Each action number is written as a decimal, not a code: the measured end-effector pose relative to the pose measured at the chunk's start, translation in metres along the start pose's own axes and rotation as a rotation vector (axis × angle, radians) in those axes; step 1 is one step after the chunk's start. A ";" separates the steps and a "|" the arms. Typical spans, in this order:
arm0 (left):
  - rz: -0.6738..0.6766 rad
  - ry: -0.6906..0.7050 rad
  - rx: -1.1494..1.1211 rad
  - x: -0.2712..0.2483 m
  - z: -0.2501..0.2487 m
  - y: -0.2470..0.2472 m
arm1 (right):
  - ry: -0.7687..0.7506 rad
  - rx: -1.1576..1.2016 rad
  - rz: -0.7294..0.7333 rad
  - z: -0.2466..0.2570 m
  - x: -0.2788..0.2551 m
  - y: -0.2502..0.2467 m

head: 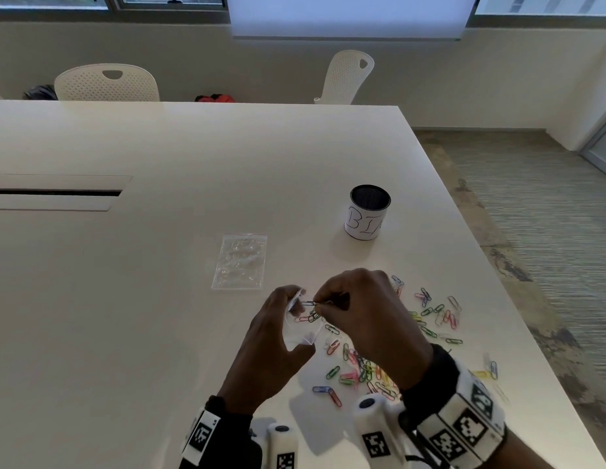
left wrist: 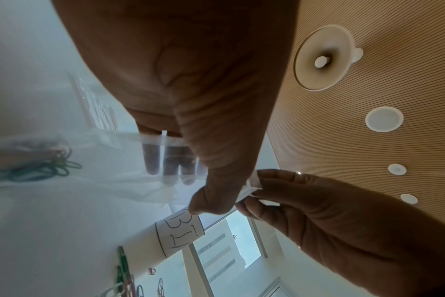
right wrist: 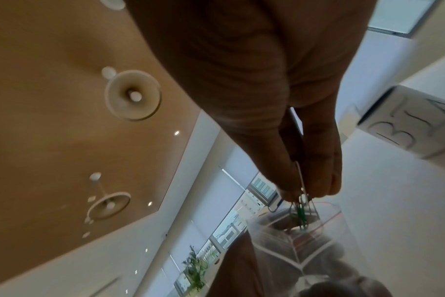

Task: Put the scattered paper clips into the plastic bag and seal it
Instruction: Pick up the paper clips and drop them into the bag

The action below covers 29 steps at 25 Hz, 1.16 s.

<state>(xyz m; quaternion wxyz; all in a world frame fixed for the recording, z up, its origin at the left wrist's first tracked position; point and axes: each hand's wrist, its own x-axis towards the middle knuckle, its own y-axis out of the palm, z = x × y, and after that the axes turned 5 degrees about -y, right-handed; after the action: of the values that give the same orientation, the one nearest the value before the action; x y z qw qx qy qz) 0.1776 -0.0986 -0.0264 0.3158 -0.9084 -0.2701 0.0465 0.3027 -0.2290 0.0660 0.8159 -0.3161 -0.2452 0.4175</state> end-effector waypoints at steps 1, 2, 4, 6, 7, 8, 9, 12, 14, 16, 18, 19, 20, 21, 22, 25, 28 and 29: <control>0.004 -0.005 -0.003 0.000 0.000 0.000 | -0.030 -0.050 0.005 0.004 0.001 0.004; 0.008 -0.009 -0.008 -0.001 0.000 0.001 | -0.047 -0.080 0.010 0.008 0.002 0.007; 0.015 -0.019 -0.023 -0.001 -0.001 0.001 | -0.061 -0.093 0.026 0.013 0.004 0.008; 0.018 -0.029 -0.040 -0.003 -0.001 0.000 | -0.061 -0.065 0.047 0.016 0.005 0.006; 0.015 -0.027 -0.040 -0.003 -0.001 0.000 | -0.063 -0.044 0.052 0.017 0.006 0.005; 0.010 -0.019 -0.034 -0.004 0.000 -0.001 | -0.066 -0.018 0.052 0.016 0.007 0.003; 0.002 -0.007 -0.023 -0.004 0.000 -0.001 | -0.069 0.009 0.045 0.015 0.007 0.000; -0.007 0.004 -0.021 -0.005 0.000 -0.002 | -0.040 0.067 -0.020 0.001 0.012 -0.008; -0.009 -0.003 -0.034 -0.004 0.002 -0.003 | 0.019 0.070 -0.070 -0.023 0.018 -0.014; -0.021 -0.002 -0.047 -0.005 0.004 -0.005 | 0.085 0.019 -0.090 -0.057 0.024 -0.016; -0.034 0.002 -0.047 -0.004 0.006 -0.006 | 0.150 -0.083 -0.075 -0.092 0.028 -0.011; -0.038 0.002 -0.044 -0.004 0.006 -0.007 | 0.182 -0.134 -0.058 -0.107 0.030 -0.006; -0.040 -0.001 -0.042 -0.004 0.007 -0.007 | 0.209 -0.179 -0.046 -0.121 0.031 -0.002; -0.039 -0.005 -0.040 -0.004 0.007 -0.007 | 0.222 -0.211 -0.042 -0.131 0.032 0.002; -0.038 -0.007 -0.039 -0.003 0.007 -0.007 | 0.227 -0.232 -0.043 -0.140 0.033 0.005; -0.031 -0.006 -0.037 -0.003 0.007 -0.007 | 0.233 -0.270 -0.021 -0.150 0.035 0.012; -0.028 -0.006 -0.036 -0.002 0.007 -0.007 | 0.188 -0.332 0.050 -0.149 0.039 0.018; -0.028 -0.008 -0.041 -0.002 0.007 -0.007 | 0.167 -0.330 0.070 -0.147 0.039 0.019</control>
<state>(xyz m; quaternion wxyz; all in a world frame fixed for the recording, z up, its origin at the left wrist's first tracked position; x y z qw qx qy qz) 0.1710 -0.0918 -0.0278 0.2968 -0.9105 -0.2852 0.0403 0.4105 -0.2334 -0.0424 0.7554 -0.4878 -0.2305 0.3720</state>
